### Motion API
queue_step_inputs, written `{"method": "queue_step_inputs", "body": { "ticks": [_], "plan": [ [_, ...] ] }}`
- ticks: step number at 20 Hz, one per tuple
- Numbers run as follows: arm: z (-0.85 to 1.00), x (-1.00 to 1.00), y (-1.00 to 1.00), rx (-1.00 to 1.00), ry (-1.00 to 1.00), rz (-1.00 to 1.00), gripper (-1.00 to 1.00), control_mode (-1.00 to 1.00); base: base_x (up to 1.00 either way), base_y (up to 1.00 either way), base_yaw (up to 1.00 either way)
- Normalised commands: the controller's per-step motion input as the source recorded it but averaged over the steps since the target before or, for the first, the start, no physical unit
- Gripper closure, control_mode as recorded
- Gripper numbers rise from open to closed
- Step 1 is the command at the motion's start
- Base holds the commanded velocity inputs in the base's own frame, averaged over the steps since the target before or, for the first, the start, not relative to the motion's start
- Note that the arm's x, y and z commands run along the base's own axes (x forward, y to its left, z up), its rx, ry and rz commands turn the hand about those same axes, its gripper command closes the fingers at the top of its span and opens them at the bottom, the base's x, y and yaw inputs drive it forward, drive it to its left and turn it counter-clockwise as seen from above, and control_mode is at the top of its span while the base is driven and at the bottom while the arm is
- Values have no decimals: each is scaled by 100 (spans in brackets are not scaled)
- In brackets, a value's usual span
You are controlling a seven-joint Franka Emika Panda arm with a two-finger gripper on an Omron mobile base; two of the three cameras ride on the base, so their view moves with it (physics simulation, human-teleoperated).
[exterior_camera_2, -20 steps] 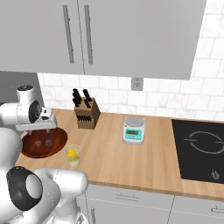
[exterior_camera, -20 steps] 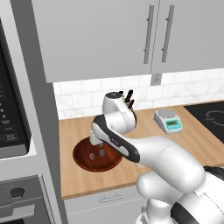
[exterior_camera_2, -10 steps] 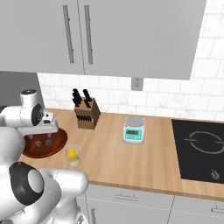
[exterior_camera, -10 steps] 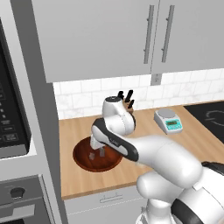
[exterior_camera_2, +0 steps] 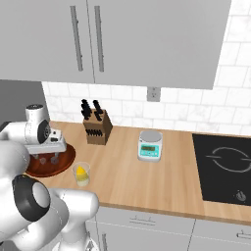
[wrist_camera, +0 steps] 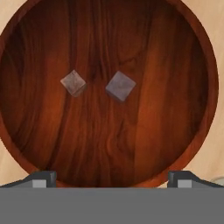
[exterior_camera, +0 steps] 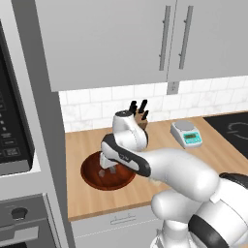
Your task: Grab a lemon wedge from the fridge and one ice cube from the ice bowl, and put them in the glass of lemonade.
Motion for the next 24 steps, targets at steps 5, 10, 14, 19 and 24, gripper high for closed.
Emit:
{"method": "queue_step_inputs", "body": {
  "ticks": [5, 10, 14, 19, 24],
  "plan": [
    [-2, 19, 1, 0, -1, 0, -100, -100, 0, 0, 0],
    [0, 41, 0, 0, 1, 0, -100, -100, 0, 0, 0],
    [-13, 61, 13, -1, 11, -2, -100, -100, 0, 0, 0],
    [-11, 18, 9, 0, 2, -2, -100, -100, 0, 0, 0],
    [-28, 5, 2, 0, 0, 0, -100, -100, 0, 0, 0]
  ]
}}
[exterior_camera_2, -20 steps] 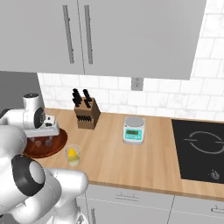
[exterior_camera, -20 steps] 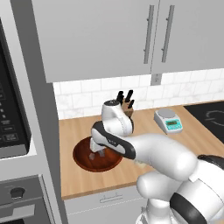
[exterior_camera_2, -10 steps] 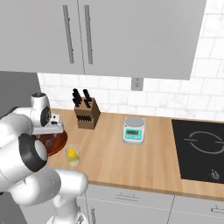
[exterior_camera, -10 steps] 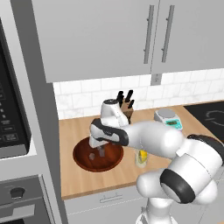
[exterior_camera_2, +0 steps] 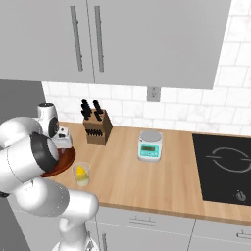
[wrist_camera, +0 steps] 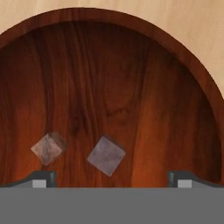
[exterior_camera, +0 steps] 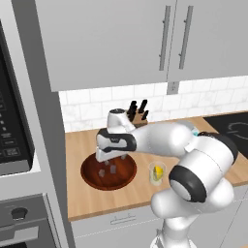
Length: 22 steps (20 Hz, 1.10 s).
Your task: Grab a lemon wedge from the fridge and one ice cube from the ice bowl, and put them in the glass of lemonade.
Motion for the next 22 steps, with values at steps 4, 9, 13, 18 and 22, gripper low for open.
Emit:
{"method": "queue_step_inputs", "body": {
  "ticks": [4, 9, 13, 18, 22],
  "plan": [
    [-16, 0, 0, -1, 0, 0, -100, -100, 0, 0, 0],
    [-10, 0, 0, 0, 0, 0, -100, -100, 0, 0, 0],
    [-1, 0, 0, 0, -1, 0, -100, -100, 0, 0, 0],
    [-9, 0, 0, 0, 0, 0, -100, -100, 0, 0, 0],
    [-7, 0, 0, 0, 0, 0, -100, -100, 0, 0, 0]
  ]
}}
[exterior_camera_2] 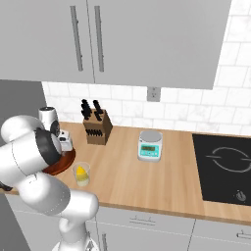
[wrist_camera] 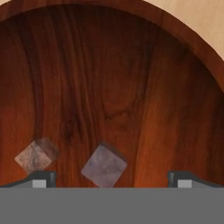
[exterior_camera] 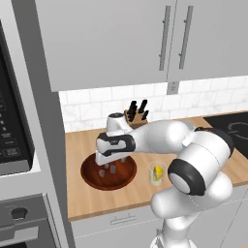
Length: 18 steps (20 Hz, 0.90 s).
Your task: Grab a lemon wedge from the fridge and one ice cube from the ice bowl, and put them in the glass of lemonade.
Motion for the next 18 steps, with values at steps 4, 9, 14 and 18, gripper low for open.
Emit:
{"method": "queue_step_inputs", "body": {
  "ticks": [4, 9, 14, 18],
  "plan": [
    [-3, 0, 0, 0, 0, 0, -100, -100, 0, 0, 0],
    [-7, 4, 2, -1, 0, 0, -100, -100, 0, 0, 0],
    [-9, 4, 6, -1, 0, 0, -100, -100, 0, 0, 0],
    [-8, 0, 9, -1, 0, 0, -100, -100, 0, 0, 0]
  ]
}}
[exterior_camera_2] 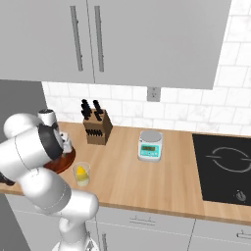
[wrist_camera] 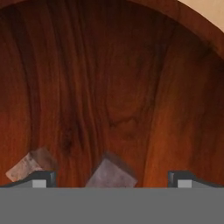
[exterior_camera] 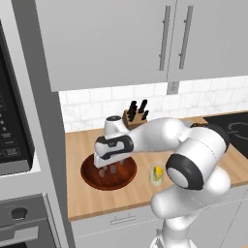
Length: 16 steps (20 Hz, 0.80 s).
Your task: Grab a lemon wedge from the fridge and one ice cube from the ice bowl, and put them in the glass of lemonade.
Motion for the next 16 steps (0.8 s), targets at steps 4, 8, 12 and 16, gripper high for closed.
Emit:
{"method": "queue_step_inputs", "body": {
  "ticks": [4, 8, 12, 16],
  "plan": [
    [-19, 0, 11, -1, -4, 0, -100, -100, 0, 0, 0],
    [-27, -2, 3, 0, 0, -1, -100, -100, 0, 0, 0],
    [-7, -13, 0, 0, 0, 0, -100, -100, 0, 0, 0],
    [0, -9, 0, 0, 0, 0, -100, -100, 0, 0, 0]
  ]
}}
